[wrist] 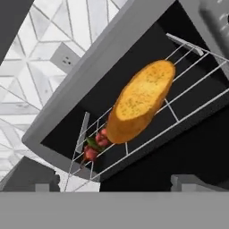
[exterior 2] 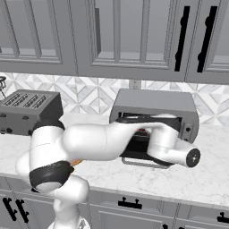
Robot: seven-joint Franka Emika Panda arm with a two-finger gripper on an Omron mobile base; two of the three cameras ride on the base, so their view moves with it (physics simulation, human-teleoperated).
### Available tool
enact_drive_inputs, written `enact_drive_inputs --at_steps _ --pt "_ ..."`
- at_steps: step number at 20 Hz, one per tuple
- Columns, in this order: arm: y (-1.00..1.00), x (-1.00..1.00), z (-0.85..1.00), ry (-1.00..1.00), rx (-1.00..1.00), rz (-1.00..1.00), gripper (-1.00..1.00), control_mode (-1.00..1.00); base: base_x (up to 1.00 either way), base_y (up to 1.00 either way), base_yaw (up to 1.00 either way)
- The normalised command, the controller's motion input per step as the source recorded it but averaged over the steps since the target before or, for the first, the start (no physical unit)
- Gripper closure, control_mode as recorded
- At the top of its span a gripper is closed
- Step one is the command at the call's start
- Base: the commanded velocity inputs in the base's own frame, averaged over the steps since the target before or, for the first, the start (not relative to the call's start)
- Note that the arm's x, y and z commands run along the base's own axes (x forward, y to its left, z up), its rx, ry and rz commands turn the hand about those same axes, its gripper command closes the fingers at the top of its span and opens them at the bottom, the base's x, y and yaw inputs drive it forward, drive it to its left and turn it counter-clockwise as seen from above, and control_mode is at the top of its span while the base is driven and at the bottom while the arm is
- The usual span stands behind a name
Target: Pick up the kebab skewer and baguette bread, and place them inside the toaster oven. Close the toaster oven door and start by setting the timer.
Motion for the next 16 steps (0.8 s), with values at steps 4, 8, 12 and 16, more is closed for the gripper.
enact_drive_inputs --at_steps 4,8,12,16 --pt "0.05 -0.21 0.04 -0.34 -0.16 0.29 -1.0 -1.0 0.0 0.0 0.0" --pt "0.37 -0.08 0.01 -0.31 -0.25 0.1 -1.0 -1.0 0.0 0.0 0.0" --pt "0.32 -0.04 0.0 -0.23 -0.28 -0.01 -1.0 -1.0 0.0 0.0 0.0" --pt "0.52 0.01 0.0 -0.16 -0.34 -0.18 -1.0 -1.0 0.0 0.0 0.0"
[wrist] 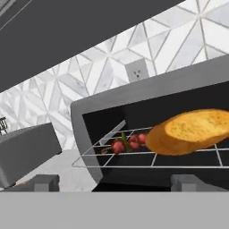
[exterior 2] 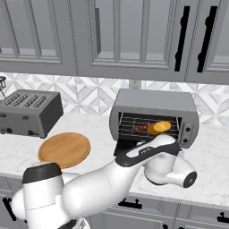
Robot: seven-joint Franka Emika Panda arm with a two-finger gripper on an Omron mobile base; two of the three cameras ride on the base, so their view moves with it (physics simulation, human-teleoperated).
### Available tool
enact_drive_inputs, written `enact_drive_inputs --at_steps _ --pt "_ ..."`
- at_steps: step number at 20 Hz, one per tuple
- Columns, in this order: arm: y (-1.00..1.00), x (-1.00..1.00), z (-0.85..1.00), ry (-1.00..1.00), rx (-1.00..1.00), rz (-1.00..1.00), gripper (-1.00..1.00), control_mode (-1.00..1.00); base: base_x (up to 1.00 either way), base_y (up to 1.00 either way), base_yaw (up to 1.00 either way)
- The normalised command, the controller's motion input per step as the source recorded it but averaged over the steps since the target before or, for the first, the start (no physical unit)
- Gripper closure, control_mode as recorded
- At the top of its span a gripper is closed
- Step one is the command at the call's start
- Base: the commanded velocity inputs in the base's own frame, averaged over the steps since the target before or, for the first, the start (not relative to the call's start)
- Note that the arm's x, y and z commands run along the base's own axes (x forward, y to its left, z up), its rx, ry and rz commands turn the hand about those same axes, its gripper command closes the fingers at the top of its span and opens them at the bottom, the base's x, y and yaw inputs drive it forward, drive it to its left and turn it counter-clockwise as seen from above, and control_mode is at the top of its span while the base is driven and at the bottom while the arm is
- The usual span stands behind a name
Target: Pick up the kebab skewer and baguette bread, and place them inside the toaster oven. Close the toaster oven door and start by setting the timer.
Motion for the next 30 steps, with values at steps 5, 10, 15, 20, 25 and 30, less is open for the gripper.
enact_drive_inputs --at_steps 5,10,15,20,25,30 --pt "0.2 0.0 -0.08 -0.12 -0.27 -0.3 -1.0 -1.0 0.0 0.0 0.0" --pt "0.09 0.01 0.0 -0.03 -0.18 -0.28 -1.0 -1.0 0.0 0.0 0.0" --pt "0.0 0.13 0.0 0.0 -0.01 -0.07 -1.0 -1.0 0.0 0.0 0.0" --pt "0.0 0.26 0.0 0.0 0.0 0.0 -1.0 -1.0 0.0 0.0 0.0" --pt "-0.11 0.04 -0.02 0.0 0.0 0.0 -1.0 -1.0 0.0 0.0 0.0" --pt "-0.13 0.01 -0.23 0.0 0.01 0.0 -1.0 -1.0 0.0 0.0 0.0"
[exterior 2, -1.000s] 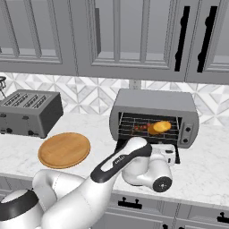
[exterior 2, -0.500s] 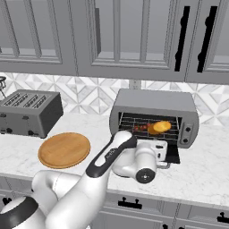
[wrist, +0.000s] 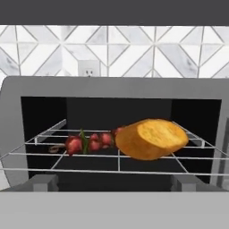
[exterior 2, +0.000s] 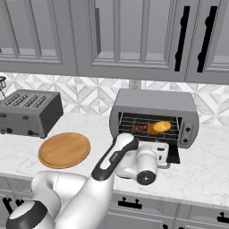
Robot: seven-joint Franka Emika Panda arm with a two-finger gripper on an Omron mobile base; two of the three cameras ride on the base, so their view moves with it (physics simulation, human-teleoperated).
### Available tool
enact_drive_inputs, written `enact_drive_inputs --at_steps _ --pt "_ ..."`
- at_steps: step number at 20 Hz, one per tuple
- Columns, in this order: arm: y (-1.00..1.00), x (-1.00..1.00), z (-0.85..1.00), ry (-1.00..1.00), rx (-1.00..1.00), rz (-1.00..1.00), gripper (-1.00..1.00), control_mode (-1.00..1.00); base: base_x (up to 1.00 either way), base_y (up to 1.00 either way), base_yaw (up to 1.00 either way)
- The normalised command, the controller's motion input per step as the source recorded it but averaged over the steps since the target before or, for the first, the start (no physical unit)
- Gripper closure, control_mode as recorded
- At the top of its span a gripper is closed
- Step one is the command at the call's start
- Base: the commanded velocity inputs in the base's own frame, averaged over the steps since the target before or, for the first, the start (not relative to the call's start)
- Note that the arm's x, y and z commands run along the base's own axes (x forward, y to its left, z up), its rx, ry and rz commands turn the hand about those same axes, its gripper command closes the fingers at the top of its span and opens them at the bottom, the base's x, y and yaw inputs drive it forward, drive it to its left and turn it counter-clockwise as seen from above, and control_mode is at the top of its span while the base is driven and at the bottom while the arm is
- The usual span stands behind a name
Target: Pick up the kebab skewer and baguette bread, and place them inside the toaster oven. Close the toaster oven door and start by setting the timer.
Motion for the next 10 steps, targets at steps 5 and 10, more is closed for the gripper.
enact_drive_inputs --at_steps 5,10 --pt "0.0 0.2 -0.17 0.01 0.0 0.0 -1.0 -1.0 0.0 0.0 0.0" --pt "0.0 0.33 -0.02 0.02 0.0 -0.03 -1.0 -1.0 0.0 0.0 0.0"
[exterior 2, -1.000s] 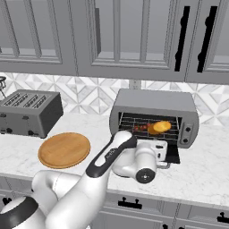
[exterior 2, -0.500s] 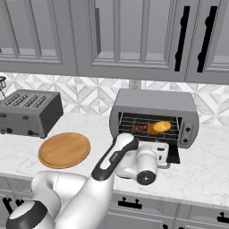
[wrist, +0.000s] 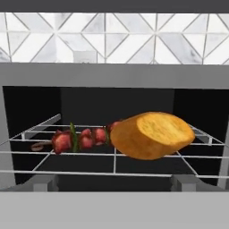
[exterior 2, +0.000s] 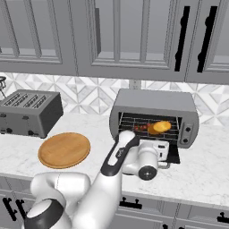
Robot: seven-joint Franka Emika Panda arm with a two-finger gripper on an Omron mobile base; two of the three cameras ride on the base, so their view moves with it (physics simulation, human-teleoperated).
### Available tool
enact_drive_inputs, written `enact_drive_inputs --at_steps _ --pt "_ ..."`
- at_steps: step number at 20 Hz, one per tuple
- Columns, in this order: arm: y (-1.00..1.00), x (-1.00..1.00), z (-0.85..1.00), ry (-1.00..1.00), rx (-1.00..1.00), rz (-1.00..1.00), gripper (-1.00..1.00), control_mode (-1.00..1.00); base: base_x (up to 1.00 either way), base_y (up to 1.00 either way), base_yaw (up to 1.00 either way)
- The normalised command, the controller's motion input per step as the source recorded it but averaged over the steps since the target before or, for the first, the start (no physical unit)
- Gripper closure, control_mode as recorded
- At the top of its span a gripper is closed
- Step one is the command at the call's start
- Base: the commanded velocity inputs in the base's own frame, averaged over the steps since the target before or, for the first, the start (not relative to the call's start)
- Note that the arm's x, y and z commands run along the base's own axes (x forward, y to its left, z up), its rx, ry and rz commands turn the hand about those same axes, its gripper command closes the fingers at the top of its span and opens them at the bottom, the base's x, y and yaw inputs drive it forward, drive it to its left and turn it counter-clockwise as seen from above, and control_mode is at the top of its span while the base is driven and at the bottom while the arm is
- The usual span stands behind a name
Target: Pick up the kebab skewer and baguette bread, and place them inside the toaster oven. Close the toaster oven door and start by setting the timer.
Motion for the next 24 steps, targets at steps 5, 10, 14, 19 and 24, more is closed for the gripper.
enact_drive_inputs --at_steps 5,10,14,19,24 --pt "0.0 0.34 -0.01 0.02 0.0 -0.03 -1.0 -1.0 0.0 0.0 0.0" --pt "0.0 0.21 -0.11 0.02 0.0 -0.02 -1.0 -1.0 0.0 0.0 0.0" --pt "0.0 0.01 -0.17 0.03 0.0 -0.02 -1.0 -1.0 0.0 0.0 0.0" --pt "0.0 0.06 -0.02 0.01 0.0 0.0 -1.0 -1.0 0.0 0.0 0.0" --pt "0.0 0.22 0.0 0.01 0.0 0.0 -1.0 -1.0 0.0 0.0 0.0"
